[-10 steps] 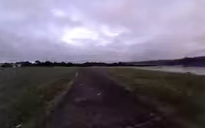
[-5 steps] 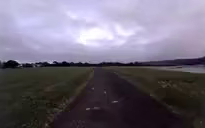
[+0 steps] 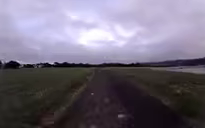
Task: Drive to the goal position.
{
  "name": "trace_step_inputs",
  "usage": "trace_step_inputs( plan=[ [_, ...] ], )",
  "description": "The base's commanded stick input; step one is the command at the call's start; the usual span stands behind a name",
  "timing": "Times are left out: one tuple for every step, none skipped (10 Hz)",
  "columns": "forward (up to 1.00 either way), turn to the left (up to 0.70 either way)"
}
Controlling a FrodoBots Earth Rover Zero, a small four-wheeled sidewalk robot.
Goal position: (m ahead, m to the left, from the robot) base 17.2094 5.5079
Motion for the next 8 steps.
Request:
trace_step_inputs(
  plan=[
    [0.85,-0.22],
    [0.85,-0.06],
    [0.85,0.0],
    [0.85,0.0],
    [0.85,0.0],
    [0.85,0.0],
    [0.85,0.0],
    [0.85,0.0]
  ],
)
